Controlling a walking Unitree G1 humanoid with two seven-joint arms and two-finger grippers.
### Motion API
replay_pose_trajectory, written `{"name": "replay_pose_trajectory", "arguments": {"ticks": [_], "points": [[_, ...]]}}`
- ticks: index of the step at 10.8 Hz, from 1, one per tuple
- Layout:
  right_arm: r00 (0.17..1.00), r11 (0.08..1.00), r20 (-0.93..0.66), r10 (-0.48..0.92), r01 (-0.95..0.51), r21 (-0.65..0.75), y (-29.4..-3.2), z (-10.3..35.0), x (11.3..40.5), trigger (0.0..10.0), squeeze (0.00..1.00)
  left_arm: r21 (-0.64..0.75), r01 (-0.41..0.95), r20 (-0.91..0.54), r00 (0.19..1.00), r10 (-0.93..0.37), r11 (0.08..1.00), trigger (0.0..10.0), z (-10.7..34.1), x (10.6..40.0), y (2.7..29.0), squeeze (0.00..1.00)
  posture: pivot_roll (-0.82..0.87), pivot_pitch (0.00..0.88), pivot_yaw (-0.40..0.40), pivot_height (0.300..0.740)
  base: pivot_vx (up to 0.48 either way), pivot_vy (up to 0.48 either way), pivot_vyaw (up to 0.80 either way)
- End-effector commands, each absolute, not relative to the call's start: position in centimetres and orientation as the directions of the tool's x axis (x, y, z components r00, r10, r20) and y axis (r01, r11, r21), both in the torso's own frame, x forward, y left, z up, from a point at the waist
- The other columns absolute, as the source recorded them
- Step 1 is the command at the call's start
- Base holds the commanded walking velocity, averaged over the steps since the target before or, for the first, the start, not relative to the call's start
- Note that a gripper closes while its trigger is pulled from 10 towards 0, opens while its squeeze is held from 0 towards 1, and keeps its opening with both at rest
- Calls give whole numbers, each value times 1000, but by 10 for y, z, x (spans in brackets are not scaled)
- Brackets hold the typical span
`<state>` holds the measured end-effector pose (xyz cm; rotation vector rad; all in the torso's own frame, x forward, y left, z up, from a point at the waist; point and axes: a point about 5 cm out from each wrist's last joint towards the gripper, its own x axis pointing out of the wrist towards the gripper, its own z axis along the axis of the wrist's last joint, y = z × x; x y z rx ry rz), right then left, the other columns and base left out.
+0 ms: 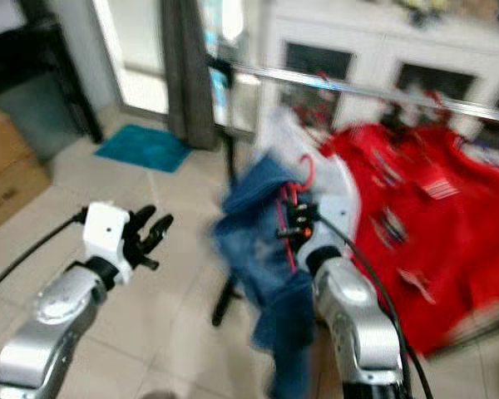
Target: Hang hanger
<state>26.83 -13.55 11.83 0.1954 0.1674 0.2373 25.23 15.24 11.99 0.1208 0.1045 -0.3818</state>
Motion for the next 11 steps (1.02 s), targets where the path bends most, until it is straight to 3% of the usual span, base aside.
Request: {"name": "replay_pose_trajectory", "arguments": {"ticks": [1,2,8,11], "points": [[954,941,-108,279,-249,229,-128,126,271,10000,0,117,373,-111,926,-361,920,10000,124,252,156,0,117,15,-12,740,360,0,-800],[954,941,-100,282,-254,224,-128,127,271,10000,0,126,386,-117,921,-373,914,10000,123,252,156,0,117,14,-10,740,360,0,-800],[945,923,-79,316,-288,256,-120,128,269,10000,0,145,401,-131,914,-384,905,10000,123,248,159,0,135,19,-5,740,360,0,0],[905,884,-68,419,-389,260,-106,134,261,10000,0,159,417,-141,907,-398,895,10000,123,247,158,0,139,30,2,740,359,0,0]]}}
